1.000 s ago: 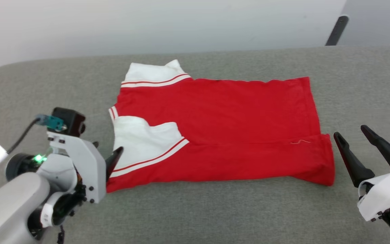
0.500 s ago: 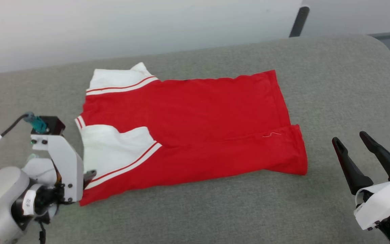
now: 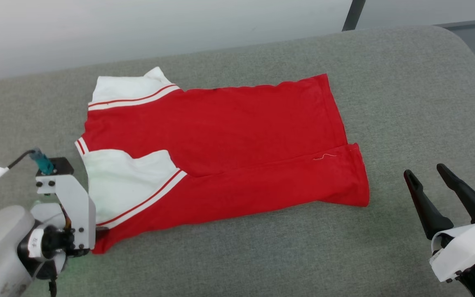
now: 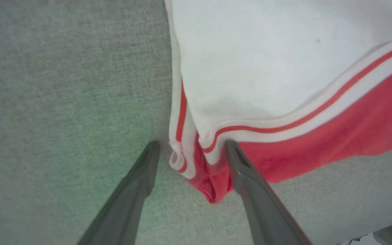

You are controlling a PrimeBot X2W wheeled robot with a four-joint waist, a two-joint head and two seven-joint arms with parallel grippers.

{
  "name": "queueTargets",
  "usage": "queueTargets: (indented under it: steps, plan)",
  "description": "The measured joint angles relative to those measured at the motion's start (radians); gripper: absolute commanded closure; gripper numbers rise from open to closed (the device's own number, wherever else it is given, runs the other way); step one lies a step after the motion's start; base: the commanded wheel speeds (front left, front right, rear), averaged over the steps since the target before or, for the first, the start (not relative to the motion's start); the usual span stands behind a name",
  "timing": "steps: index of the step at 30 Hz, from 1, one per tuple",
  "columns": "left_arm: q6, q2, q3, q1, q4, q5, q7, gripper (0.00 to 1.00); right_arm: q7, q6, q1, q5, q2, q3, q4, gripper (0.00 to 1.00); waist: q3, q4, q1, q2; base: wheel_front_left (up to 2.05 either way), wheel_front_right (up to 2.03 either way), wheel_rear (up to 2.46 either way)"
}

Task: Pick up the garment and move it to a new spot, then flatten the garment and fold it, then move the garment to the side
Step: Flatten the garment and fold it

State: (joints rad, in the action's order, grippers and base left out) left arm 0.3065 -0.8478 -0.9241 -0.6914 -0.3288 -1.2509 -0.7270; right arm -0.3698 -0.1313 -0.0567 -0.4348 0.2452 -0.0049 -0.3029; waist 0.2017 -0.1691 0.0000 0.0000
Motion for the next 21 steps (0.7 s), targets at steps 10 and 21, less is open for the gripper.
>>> queueTargets:
  steps: [10,21]
  plan:
    - [-0.061,0.06,0.021,-0.018,-0.082,-0.032,0.032,1.0,-0.143,0.0,-0.013,-0.021,0.029,0.021,0.033,0.0,0.019,0.019,0.0001,0.0001,0.0,0.0,0.0]
    - [-0.096,0.119,0.011,-0.08,-0.108,-0.002,0.046,1.0,-0.288,0.0,-0.148,-0.032,0.058,0.052,0.196,0.0,0.061,0.065,0.0,0.0,0.0,0.0,0.0]
